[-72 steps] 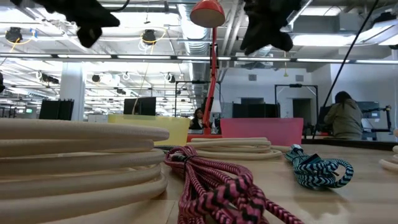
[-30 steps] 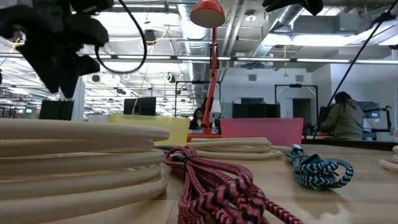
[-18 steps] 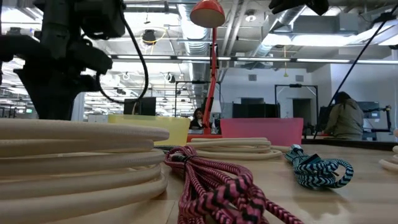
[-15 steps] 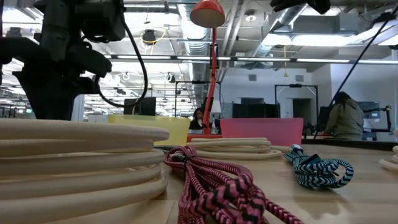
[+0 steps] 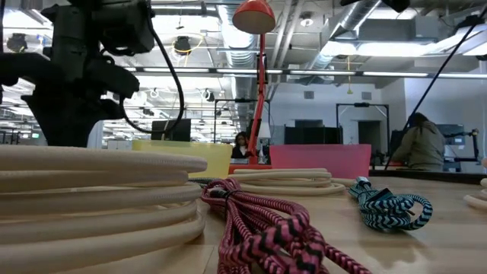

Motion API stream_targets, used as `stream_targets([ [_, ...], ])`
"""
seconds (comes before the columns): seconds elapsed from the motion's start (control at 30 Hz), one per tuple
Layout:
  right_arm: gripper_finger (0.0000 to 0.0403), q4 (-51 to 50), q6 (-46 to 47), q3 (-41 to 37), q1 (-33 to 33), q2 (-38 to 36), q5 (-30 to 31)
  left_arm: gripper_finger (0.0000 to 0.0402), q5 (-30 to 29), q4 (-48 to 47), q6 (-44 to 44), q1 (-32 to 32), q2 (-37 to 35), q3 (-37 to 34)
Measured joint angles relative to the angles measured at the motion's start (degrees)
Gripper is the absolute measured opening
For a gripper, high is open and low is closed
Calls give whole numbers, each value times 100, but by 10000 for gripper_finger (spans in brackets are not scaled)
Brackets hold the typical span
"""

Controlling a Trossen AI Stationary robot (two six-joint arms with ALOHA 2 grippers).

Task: Pick & Place USB Port
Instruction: Put the light brown USB cable into the yellow bin

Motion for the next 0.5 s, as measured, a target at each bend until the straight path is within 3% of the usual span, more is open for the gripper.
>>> stream_targets([
  [0.5,63,66,113,0,181,4,22,119,-7,72,6,2,861,3],
])
